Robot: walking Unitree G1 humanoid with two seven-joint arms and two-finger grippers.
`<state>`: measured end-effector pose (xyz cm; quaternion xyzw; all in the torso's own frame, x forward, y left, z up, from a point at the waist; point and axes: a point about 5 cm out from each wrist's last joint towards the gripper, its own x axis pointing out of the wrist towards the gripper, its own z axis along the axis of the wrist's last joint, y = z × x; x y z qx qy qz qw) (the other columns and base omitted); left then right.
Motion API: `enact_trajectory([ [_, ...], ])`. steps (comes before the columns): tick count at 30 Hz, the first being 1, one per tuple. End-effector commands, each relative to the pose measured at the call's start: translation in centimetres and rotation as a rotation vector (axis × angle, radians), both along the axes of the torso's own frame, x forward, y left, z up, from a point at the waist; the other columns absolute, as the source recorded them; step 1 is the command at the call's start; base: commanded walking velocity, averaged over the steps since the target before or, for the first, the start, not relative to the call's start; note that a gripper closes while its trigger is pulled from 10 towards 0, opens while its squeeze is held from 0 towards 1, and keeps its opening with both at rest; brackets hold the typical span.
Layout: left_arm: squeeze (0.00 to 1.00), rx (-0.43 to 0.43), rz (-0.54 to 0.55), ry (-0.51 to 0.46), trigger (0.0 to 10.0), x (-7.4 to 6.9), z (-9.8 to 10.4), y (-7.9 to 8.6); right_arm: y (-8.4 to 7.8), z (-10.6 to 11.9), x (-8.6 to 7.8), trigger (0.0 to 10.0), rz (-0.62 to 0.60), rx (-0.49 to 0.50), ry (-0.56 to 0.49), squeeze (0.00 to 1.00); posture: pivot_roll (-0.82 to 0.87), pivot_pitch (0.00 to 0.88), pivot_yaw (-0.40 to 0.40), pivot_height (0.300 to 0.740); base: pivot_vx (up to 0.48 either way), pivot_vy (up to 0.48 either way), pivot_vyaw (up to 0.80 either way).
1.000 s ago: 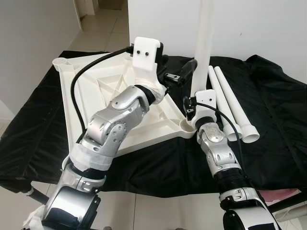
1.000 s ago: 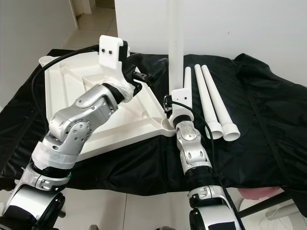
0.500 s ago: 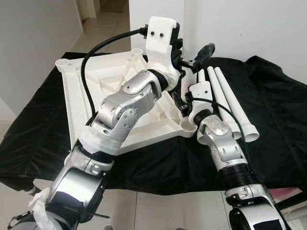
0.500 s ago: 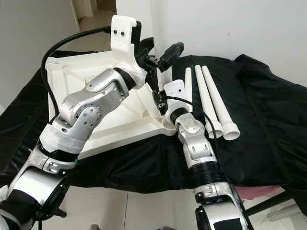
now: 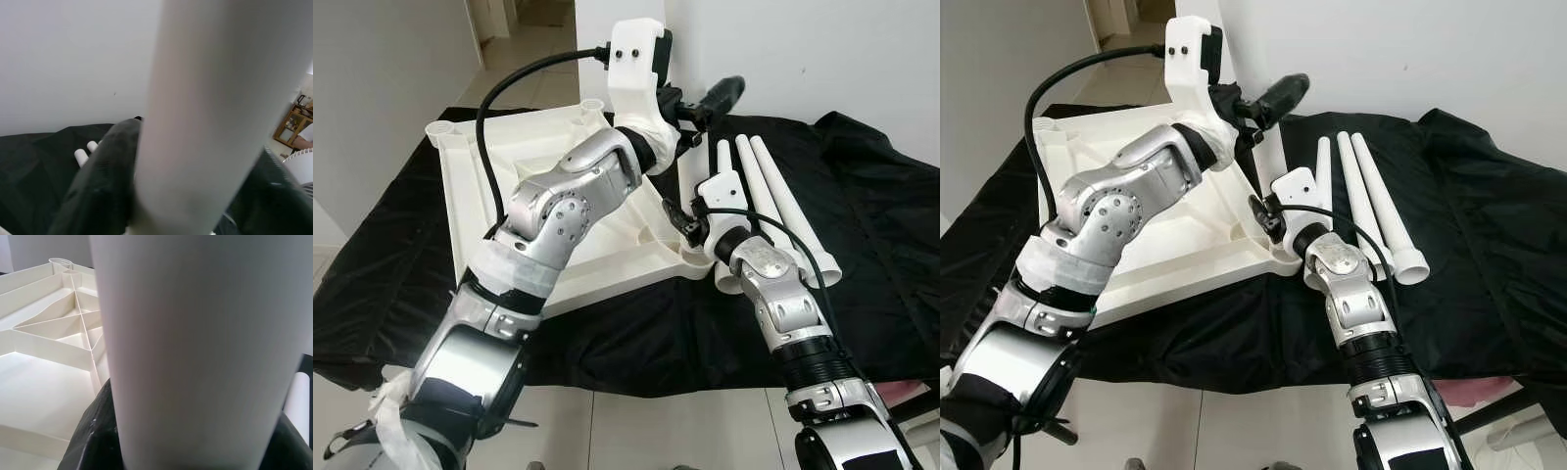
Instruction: Building children table
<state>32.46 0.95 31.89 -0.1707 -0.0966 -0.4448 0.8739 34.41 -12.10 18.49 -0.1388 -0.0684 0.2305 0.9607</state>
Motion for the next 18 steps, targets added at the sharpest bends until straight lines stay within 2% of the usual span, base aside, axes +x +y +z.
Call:
enact_trajectory([
  [1, 0.00, 0.010, -0.647, -0.307, 0.0, -3.6, 1.2, -1.1, 0.2, 0.2, 0.0, 10.0, 0.015, -0.005, 0.005, 0.00, -0.06, 0.000, 0.022, 0.740, 0.000, 0.000, 0.00],
  [8, 0.00, 0.013, -0.631, -0.325, 0.0, -3.5, 1.5, -1.1, -0.2, 0.5, 0.4, 10.0, -0.020, 0.006, -0.004, 0.00, -0.06, 0.000, 0.019, 0.740, 0.000, 0.000, 0.00],
  [9, 0.00, 0.013, -0.587, -0.350, 0.0, -3.4, 1.7, -1.2, -0.2, 0.5, 0.4, 10.0, -0.024, 0.016, 0.001, 0.00, -0.06, 0.000, 0.021, 0.740, 0.000, 0.000, 0.00],
  [10, 0.00, 0.013, -0.587, -0.350, 0.0, -3.4, 1.7, -1.2, -0.2, 0.5, 0.4, 10.0, -0.024, 0.016, 0.001, 0.00, -0.06, 0.000, 0.021, 0.740, 0.000, 0.000, 0.00],
  [11, 0.00, 0.013, -0.555, -0.369, 1.5, -3.3, 1.9, -1.2, -0.3, 0.4, 0.4, 10.0, -0.027, 0.023, 0.005, 0.00, -0.06, 0.000, 0.021, 0.740, 0.000, 0.000, 0.00],
  [12, 0.00, 0.023, -0.523, -0.374, 9.9, -3.2, 2.0, -1.4, -0.3, 0.4, 0.4, 10.0, -0.024, 0.033, 0.015, 0.42, -0.06, 0.000, 0.024, 0.740, 0.000, 0.000, 0.00],
  [13, 0.00, 0.031, -0.488, -0.373, 10.0, -3.0, 2.2, -1.5, -0.3, 0.4, 0.4, 10.0, -0.024, 0.050, 0.025, 1.00, -0.06, 0.000, 0.024, 0.740, 0.000, 0.000, 0.00],
  [17, 0.00, 0.047, -0.438, -0.358, 10.0, -2.7, 2.6, -1.7, -0.4, 0.4, 0.3, 10.0, -0.028, 0.071, 0.031, 1.00, -0.06, 0.000, 0.027, 0.740, 0.000, 0.000, 0.00],
  [18, 0.00, 0.097, -0.315, -0.273, 10.0, -1.5, 2.8, -2.2, -0.4, 0.5, 0.2, 10.0, -0.046, 0.074, 0.018, 1.00, -0.07, 0.000, 0.033, 0.740, 0.000, 0.000, 0.00],
])
